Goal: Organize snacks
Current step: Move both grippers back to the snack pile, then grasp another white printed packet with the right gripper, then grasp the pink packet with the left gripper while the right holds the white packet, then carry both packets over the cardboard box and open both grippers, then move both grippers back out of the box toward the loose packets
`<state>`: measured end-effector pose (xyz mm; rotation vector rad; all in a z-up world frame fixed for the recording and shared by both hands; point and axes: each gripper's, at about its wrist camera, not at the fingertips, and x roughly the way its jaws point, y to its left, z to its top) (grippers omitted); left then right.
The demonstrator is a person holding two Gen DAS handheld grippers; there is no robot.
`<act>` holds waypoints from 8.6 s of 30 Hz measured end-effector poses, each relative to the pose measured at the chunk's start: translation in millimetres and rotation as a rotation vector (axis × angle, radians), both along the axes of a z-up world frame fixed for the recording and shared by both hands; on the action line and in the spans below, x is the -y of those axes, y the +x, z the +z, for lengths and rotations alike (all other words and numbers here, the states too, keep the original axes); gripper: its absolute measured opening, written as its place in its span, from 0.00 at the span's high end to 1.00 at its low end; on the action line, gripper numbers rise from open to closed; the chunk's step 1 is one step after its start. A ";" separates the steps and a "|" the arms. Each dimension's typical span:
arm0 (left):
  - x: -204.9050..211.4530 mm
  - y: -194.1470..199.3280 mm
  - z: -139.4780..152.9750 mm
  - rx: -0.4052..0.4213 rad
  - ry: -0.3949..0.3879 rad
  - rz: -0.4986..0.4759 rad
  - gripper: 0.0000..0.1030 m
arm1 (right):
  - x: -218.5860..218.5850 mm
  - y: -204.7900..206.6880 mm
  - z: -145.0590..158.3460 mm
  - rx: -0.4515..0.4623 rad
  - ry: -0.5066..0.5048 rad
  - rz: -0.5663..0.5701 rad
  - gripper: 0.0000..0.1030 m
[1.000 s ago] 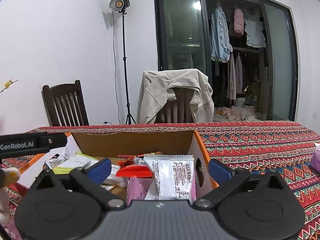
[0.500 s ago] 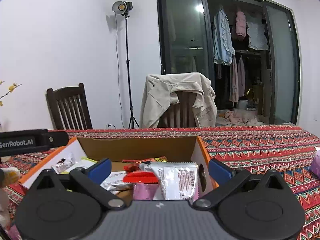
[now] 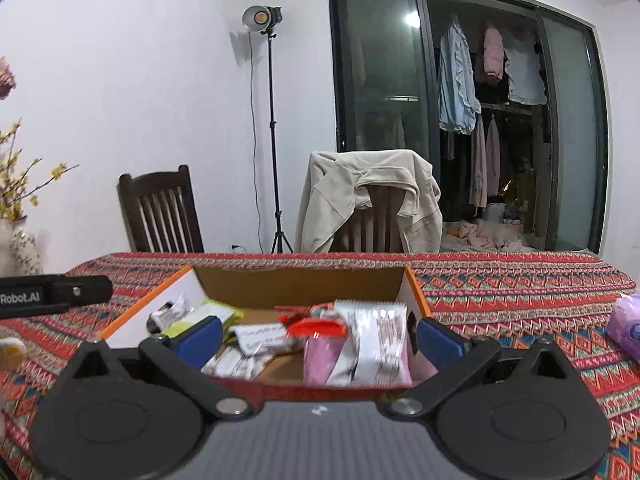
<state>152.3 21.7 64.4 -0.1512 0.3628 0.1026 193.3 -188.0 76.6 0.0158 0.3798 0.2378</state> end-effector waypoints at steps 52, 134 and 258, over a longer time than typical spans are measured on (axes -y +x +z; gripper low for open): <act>-48.2 -83.6 -72.5 -0.069 -0.117 0.010 0.00 | -70.5 -21.5 -74.8 -0.324 -0.206 0.152 0.19; 2.6 1.3 -72.3 -0.221 0.016 0.009 0.40 | 9.7 -37.6 -53.0 -0.049 0.038 0.065 0.61; -37.6 -42.8 -67.9 -0.122 -0.133 0.118 0.00 | -47.1 23.6 -72.6 -0.358 -0.071 -0.005 0.03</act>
